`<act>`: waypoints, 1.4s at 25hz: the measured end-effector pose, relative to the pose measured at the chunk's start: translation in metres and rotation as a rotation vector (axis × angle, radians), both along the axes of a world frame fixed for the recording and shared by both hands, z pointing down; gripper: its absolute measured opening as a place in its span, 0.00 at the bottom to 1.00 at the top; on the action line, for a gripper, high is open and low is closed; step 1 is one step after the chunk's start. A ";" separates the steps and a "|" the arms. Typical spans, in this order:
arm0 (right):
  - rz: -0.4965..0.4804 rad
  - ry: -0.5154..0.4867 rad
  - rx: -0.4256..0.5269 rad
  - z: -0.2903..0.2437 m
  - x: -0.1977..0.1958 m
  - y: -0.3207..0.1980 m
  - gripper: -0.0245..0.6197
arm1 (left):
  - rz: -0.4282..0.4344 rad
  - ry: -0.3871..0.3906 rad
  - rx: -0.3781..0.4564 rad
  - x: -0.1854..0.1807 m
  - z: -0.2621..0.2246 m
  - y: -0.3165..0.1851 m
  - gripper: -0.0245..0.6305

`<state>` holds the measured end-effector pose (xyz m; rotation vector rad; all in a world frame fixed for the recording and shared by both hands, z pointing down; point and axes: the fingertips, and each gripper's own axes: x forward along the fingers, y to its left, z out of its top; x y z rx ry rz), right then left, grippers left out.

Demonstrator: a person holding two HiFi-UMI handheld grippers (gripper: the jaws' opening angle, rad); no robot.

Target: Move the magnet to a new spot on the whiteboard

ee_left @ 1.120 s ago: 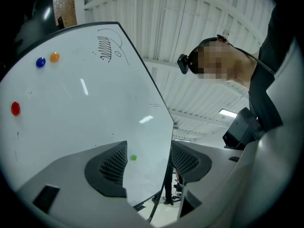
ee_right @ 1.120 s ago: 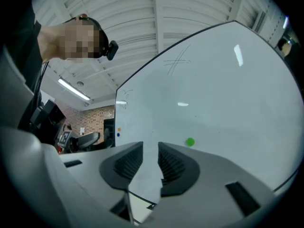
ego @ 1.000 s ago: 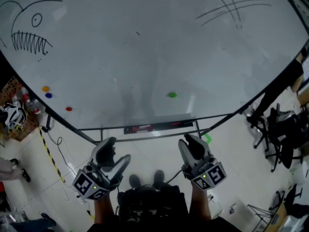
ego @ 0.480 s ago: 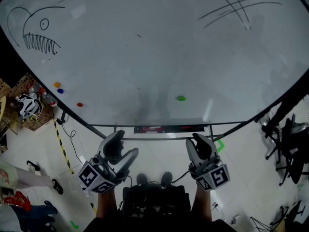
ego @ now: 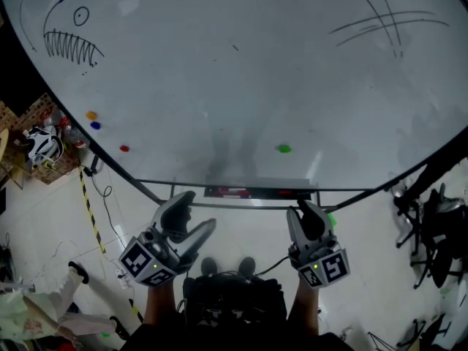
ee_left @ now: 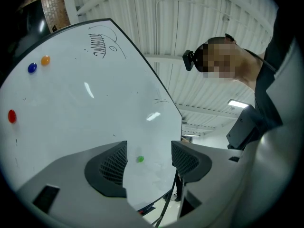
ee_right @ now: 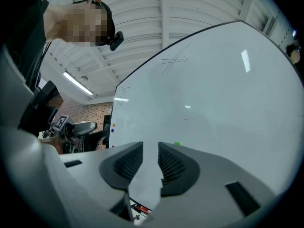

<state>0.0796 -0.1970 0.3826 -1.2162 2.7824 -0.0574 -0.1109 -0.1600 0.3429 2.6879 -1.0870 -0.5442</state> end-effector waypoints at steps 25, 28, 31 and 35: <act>0.107 0.128 0.047 0.002 -0.008 -0.030 0.24 | 0.020 0.018 0.027 -0.011 -0.004 -0.004 0.46; 0.122 0.148 0.071 0.001 -0.011 -0.034 0.24 | 0.021 0.024 0.031 -0.011 -0.003 -0.005 0.46; 0.132 0.174 0.071 0.006 -0.014 -0.036 0.24 | 0.020 0.034 0.018 -0.014 0.001 -0.005 0.47; 0.145 0.203 0.062 0.009 -0.014 -0.044 0.24 | 0.018 0.033 0.016 -0.015 0.001 -0.007 0.46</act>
